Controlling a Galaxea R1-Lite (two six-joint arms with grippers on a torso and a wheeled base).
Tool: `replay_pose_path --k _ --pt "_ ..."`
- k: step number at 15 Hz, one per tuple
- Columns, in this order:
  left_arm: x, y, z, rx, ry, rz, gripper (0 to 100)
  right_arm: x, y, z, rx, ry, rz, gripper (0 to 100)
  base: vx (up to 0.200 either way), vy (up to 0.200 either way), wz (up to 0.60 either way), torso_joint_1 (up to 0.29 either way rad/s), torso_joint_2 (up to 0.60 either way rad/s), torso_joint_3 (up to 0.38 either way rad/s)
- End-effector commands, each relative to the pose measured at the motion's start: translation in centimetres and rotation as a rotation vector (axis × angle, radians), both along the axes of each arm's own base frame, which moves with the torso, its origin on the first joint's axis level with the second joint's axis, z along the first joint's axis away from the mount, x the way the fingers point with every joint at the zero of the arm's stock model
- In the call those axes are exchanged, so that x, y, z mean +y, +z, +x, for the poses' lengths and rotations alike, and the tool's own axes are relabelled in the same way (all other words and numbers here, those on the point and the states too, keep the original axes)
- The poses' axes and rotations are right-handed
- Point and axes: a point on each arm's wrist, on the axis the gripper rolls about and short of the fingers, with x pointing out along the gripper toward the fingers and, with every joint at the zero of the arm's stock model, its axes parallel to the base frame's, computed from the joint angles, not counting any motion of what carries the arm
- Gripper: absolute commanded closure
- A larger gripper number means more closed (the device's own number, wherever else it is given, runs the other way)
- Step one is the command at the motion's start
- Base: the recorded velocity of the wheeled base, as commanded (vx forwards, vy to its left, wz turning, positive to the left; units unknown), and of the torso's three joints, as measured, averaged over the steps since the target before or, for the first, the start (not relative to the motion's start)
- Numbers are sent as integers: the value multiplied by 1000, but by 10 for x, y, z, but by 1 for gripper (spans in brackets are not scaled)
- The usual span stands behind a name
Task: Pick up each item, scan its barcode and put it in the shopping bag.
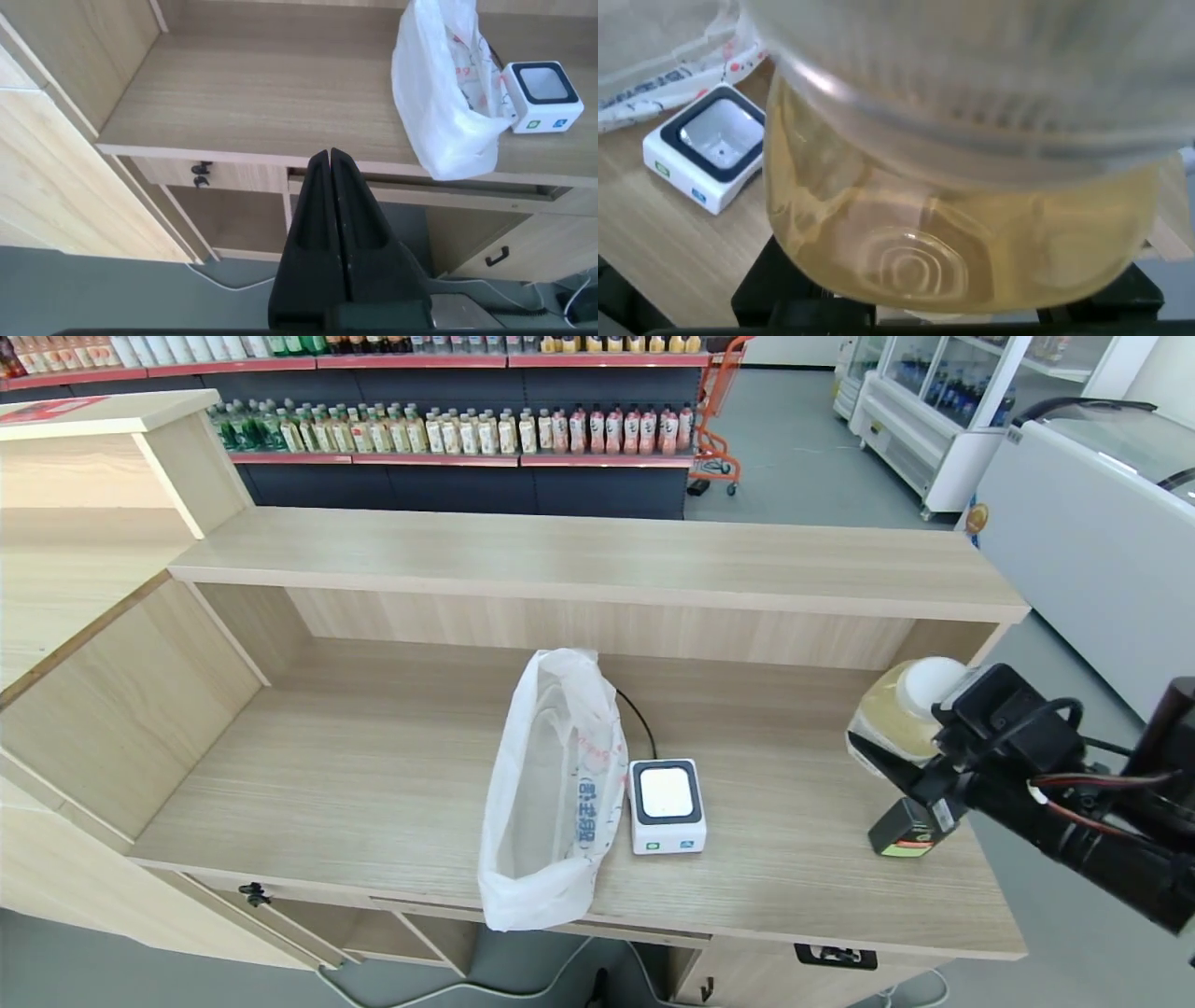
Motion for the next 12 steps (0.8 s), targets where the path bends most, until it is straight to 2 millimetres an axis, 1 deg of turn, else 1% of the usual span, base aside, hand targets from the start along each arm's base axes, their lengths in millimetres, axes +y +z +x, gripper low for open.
replay_pose_path --k 1,2,5,11,12 --pt "0 0 0 -1 0 0 100 9 -24 43 8 51 -12 100 0 200 0 -2 2 2" --pt "0 0 0 -1 0 -4 100 14 -28 53 -13 104 -5 100 0 0 0 0 0 0" --pt "0 0 0 1 0 -4 100 18 -37 61 -6 144 -18 100 0 0 0 0 0 0" --pt "0 0 0 1 0 -4 100 21 -73 85 -51 201 -20 100 0 0 0 0 0 0" --pt "0 0 0 1 1 -4 100 21 -81 89 -32 218 -24 100 0 0 0 0 0 0"
